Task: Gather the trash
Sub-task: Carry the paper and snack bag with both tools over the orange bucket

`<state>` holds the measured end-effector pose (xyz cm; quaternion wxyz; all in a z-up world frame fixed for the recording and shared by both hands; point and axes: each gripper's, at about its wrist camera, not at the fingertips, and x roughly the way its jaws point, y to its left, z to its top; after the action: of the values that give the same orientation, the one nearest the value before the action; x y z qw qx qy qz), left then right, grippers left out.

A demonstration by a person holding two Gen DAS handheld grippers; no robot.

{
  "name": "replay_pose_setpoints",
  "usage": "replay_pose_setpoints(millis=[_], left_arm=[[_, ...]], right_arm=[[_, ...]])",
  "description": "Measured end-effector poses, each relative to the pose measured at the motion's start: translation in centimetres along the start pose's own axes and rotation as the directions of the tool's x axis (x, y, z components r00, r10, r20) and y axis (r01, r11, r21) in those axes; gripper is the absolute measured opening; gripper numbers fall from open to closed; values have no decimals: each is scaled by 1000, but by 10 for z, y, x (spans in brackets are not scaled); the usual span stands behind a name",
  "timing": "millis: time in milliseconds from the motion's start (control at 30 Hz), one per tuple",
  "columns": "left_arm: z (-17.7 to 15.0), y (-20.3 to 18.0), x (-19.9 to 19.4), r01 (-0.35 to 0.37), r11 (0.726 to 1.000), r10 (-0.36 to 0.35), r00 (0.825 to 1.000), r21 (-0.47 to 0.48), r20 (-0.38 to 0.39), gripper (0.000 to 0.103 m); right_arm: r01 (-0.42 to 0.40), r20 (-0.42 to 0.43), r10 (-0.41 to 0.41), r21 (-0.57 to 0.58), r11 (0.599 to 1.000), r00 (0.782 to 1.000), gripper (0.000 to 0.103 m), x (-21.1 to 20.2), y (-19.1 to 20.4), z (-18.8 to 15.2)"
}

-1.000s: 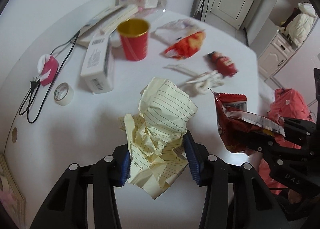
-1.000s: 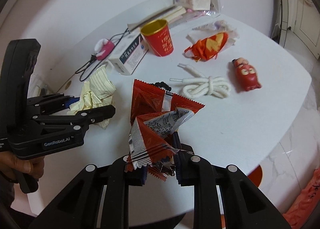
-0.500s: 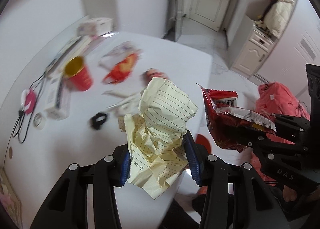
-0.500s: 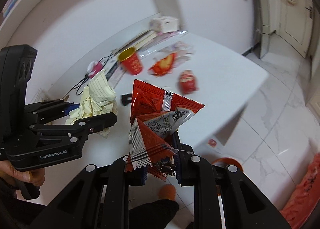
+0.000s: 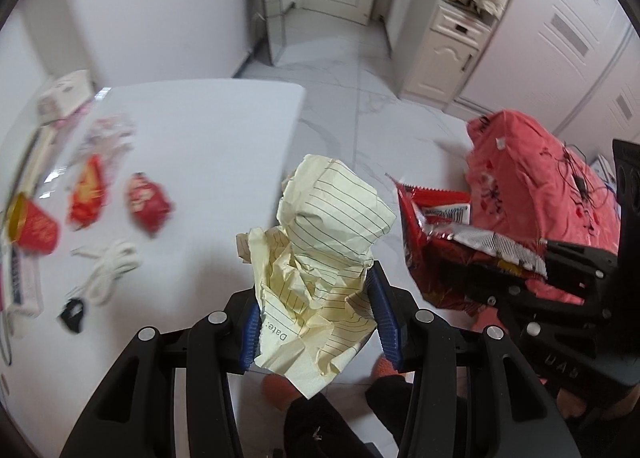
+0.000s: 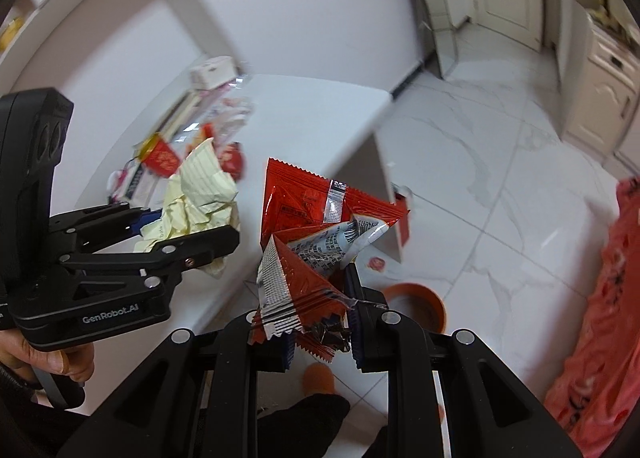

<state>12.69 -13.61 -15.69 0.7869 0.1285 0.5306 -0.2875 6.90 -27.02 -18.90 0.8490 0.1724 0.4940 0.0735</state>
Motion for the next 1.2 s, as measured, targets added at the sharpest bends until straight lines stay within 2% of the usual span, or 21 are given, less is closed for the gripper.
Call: replay_pose_setpoints(millis=[167,300,633,833,1000,1200], left_arm=[[6,-12,55,53,999,-53,996,-2,-78,49],[6,-25,96,66,998,-63,989,18,-135,49],[-13,-27,200,101,995,-101,956,-13,-276,49],[-32,-25,251,145,989,-144,940,-21,-309,50],[-43,-25,280,130,991,-130,929,-23,-347,51],[-50,-14,290,138,990,-143,921,-40,-363,56]], right_arm=[[50,-44,-46,102,994,998,22,34,-41,-9],[82,-85,-69,149,986,994,22,70,-68,-16],[122,-178,-80,237,964,981,22,156,-137,-52],[121,-216,-64,263,957,974,22,209,-158,-70],[143,-253,-75,263,954,965,22,247,-173,-84],[148,-272,-67,290,945,960,22,271,-187,-95]])
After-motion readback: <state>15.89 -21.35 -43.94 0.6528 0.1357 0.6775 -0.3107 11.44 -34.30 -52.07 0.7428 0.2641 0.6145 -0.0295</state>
